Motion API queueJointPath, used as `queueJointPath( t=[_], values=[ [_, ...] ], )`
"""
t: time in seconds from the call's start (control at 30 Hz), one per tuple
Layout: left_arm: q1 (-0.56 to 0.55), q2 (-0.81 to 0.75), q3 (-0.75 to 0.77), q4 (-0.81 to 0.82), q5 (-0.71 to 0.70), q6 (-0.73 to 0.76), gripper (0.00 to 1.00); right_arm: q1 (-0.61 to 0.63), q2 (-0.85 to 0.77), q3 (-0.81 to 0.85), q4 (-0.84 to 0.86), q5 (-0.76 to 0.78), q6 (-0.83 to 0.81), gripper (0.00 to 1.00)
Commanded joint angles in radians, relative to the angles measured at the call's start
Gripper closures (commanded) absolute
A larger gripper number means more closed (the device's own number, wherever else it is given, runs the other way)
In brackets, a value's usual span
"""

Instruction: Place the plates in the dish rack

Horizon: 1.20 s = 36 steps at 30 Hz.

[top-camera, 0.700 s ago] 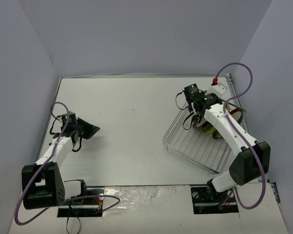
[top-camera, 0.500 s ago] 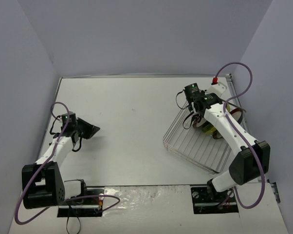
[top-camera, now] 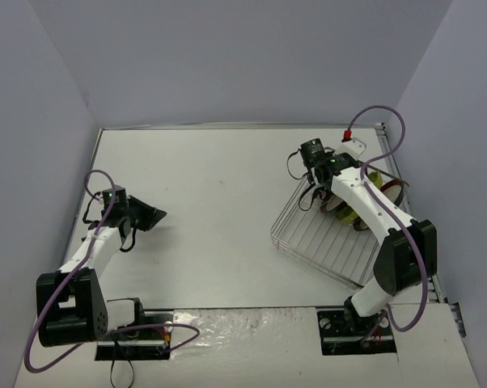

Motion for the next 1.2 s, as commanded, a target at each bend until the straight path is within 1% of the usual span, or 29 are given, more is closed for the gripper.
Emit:
queueJointPath(
  t=[0.0,0.4,0.83,0.9,1.17],
  values=[
    [0.005,-0.008,0.015,0.053,0.013,-0.006,1.00,-0.010,-0.021,0.028,0.037,0.102,0.005,1.00],
    [0.005,-0.010,0.018,0.051,0.019,-0.010,1.00,-0.015,0.048,0.057,0.040,0.037,-0.010,1.00],
    [0.005,-0.005,0.019,0.048,0.022,-0.013,1.00,-0.013,0.086,0.049,0.046,-0.006,-0.012,1.00],
    [0.006,-0.006,0.019,0.048,0.024,-0.016,1.00,-0.015,0.093,0.052,0.046,-0.012,-0.014,0.97],
    [0.005,-0.010,0.016,0.048,0.027,-0.014,1.00,-0.014,0.098,0.061,0.046,-0.024,-0.014,0.72]
  ],
)
